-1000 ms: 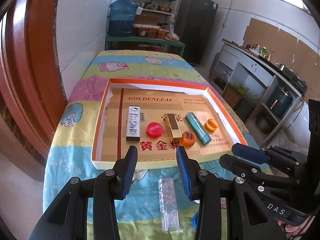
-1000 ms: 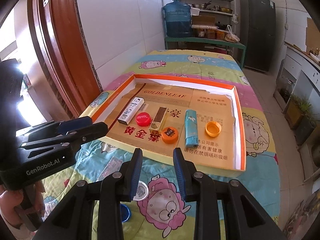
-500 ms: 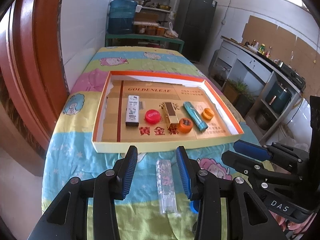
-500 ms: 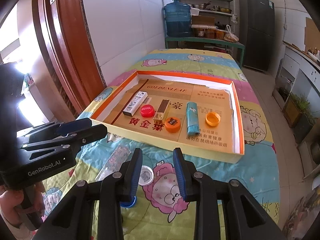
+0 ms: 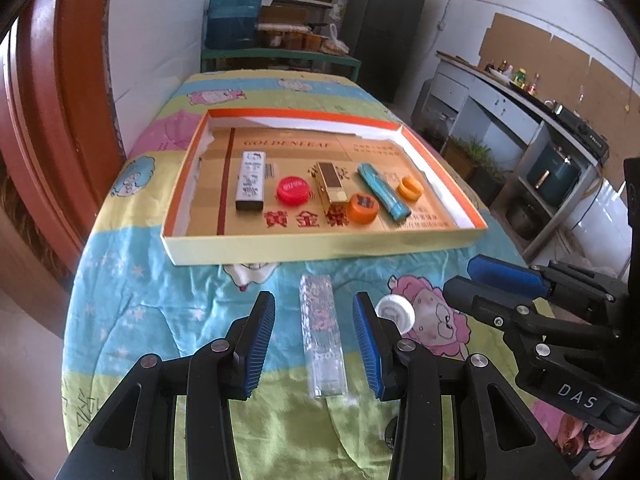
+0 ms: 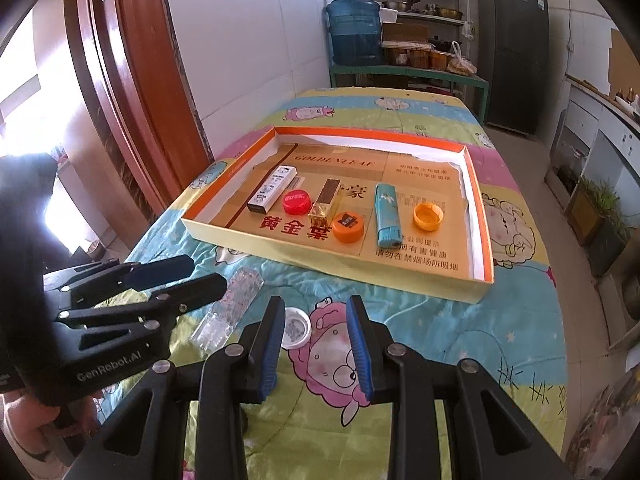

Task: Organize rigid objects
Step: 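Withdraw both grippers from the lid toward the clear bottle and white cap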

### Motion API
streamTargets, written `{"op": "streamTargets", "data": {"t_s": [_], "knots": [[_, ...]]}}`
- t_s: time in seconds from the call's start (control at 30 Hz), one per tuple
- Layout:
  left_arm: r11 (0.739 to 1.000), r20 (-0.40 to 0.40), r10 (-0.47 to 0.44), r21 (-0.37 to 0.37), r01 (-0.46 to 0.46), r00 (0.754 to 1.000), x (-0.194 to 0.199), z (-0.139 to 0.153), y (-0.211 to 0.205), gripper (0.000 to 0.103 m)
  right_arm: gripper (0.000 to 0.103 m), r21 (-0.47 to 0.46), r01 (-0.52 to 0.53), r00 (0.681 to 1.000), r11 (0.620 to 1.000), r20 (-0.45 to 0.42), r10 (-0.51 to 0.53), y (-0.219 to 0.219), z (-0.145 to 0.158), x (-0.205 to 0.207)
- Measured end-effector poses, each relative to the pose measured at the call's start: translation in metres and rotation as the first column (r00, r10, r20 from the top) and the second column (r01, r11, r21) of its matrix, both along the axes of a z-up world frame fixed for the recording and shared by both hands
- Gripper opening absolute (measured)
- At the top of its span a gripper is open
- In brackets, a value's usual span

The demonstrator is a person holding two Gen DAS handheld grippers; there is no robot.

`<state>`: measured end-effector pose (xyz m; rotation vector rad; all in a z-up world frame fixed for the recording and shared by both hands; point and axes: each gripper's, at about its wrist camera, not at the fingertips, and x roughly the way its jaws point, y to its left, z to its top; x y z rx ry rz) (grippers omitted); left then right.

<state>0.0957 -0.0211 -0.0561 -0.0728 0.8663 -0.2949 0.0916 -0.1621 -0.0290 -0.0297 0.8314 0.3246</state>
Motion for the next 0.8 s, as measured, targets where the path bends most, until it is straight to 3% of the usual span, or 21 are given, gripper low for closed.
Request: {"op": "streamTargets", "data": {"t_s": [0.67,0.8], "knots": [[0.998,-0.040,0.010,0.057,-0.008,0.999,0.010,-0.030,-0.013,0.042,0.032,-0.001,0.004,0.999,1.000,-0.035,-0.004,-0.003,-0.013,0.003],[0.998,-0.045,0.016,0.054,-0.014,0.999,0.011,-0.034,-0.011,0.034,0.032,0.001,0.007,0.999,1.000,-0.045,-0.007,-0.003,-0.016,0.005]]}}
